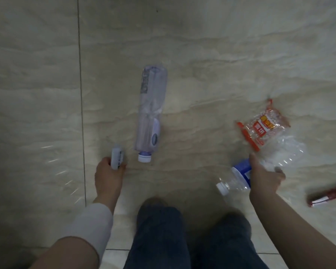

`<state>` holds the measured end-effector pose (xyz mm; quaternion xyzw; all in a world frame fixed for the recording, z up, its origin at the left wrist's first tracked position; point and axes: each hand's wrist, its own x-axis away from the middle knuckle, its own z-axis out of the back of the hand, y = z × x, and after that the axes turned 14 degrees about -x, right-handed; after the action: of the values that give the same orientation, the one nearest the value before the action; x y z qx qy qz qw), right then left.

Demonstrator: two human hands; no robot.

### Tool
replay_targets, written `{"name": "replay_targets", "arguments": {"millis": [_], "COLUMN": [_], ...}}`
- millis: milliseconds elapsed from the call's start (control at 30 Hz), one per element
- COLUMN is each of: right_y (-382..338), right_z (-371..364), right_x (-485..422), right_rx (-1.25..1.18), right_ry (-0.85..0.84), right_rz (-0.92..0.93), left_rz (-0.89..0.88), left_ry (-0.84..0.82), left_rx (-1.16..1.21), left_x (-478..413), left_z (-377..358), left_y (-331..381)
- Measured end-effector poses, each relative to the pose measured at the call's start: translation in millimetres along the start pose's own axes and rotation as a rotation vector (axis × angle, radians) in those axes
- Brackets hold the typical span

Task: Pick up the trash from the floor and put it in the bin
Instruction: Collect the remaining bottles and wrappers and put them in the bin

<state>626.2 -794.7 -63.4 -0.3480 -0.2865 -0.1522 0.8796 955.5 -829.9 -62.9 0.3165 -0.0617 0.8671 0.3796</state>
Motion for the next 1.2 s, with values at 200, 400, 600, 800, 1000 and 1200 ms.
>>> {"name": "replay_targets", "arguments": {"millis": [200, 400, 600, 800, 1000, 1200], "right_y": [-27.6, -87.2, -103.9, -68.1, -58.3, -67.6], "right_z": [32.0, 2.6, -37.1, -20.3, 73.7, 204.8], "right_x": [15.0, 0.7, -29.0, -13.8, -10.5, -20.1], "right_rx": [0.074, 0.453, 0.711, 0.601, 0.138, -0.183], "right_ry": [-0.167, -0.516, -0.528, -0.511, -0.418, -0.271], "right_rz": [0.173, 0.543, 0.548, 0.527, 0.064, -0.303], "left_rz": [-0.103, -0.481, -0.513, -0.328, -0.322, -0.393], "left_ry": [-0.067, -0.004, 0.109, -0.042, -0.373, -0.592], "left_rx": [0.186, -0.065, -0.15, 0.011, 0.072, 0.012], "left_x": [26.7, 21.3, -8.0, 2.5, 75.0, 193.4], "left_z": [39.4, 37.0, -2.3, -9.8, -0.3, 1.0], "left_y": [59.1, 159.0, 172.1, 166.8, 196.4, 258.9]}}
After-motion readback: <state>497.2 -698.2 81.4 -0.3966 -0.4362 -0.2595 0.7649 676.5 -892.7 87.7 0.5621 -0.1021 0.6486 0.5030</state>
